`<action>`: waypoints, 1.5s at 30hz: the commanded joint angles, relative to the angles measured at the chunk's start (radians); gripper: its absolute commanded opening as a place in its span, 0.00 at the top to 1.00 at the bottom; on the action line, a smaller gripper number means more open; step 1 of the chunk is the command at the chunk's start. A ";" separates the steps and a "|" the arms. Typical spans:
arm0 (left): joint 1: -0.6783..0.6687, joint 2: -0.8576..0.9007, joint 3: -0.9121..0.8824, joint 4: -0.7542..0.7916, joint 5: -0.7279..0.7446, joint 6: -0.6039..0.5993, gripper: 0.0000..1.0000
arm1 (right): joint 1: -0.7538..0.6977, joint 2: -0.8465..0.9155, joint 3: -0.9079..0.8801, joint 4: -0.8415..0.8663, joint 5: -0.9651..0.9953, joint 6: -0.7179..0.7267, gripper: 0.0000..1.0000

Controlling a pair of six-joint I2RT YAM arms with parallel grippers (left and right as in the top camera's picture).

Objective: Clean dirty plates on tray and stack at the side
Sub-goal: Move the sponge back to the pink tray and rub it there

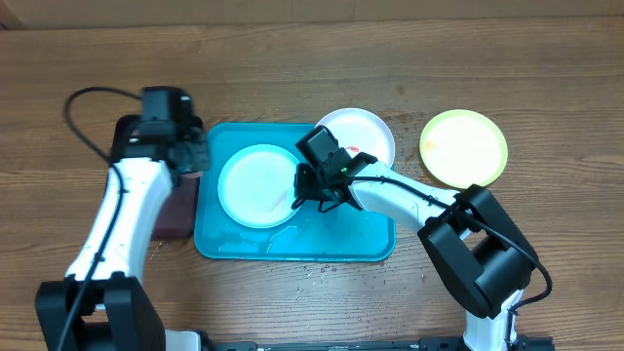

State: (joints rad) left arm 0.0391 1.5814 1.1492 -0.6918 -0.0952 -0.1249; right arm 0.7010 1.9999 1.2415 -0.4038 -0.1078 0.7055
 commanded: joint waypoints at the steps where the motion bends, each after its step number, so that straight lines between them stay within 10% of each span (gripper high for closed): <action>1: 0.072 0.063 -0.002 0.013 -0.011 -0.010 0.96 | 0.003 -0.035 0.009 0.002 -0.005 -0.005 0.95; 11: 0.116 0.239 -0.002 0.031 0.038 0.066 0.95 | 0.003 -0.035 0.009 0.001 -0.005 -0.005 0.95; 16: 0.118 0.240 -0.002 0.050 0.036 0.085 0.27 | 0.003 -0.035 0.009 0.002 -0.005 -0.005 0.95; 21: 0.118 0.243 -0.002 0.087 0.037 0.084 0.23 | 0.003 -0.034 0.009 0.001 -0.005 -0.005 0.95; 36: 0.118 0.322 -0.002 0.163 0.106 0.084 0.42 | 0.003 -0.035 0.009 0.002 -0.005 -0.005 0.95; 41: 0.118 0.324 0.000 0.185 0.114 0.085 0.95 | 0.003 -0.035 0.009 0.002 -0.005 -0.005 0.95; 45: 0.119 0.318 0.026 0.191 0.095 0.134 0.96 | 0.003 -0.035 0.009 0.001 -0.005 -0.005 0.95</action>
State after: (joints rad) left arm 0.1577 1.8912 1.1473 -0.5041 0.0044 -0.0414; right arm 0.7010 1.9999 1.2415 -0.4042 -0.1078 0.7059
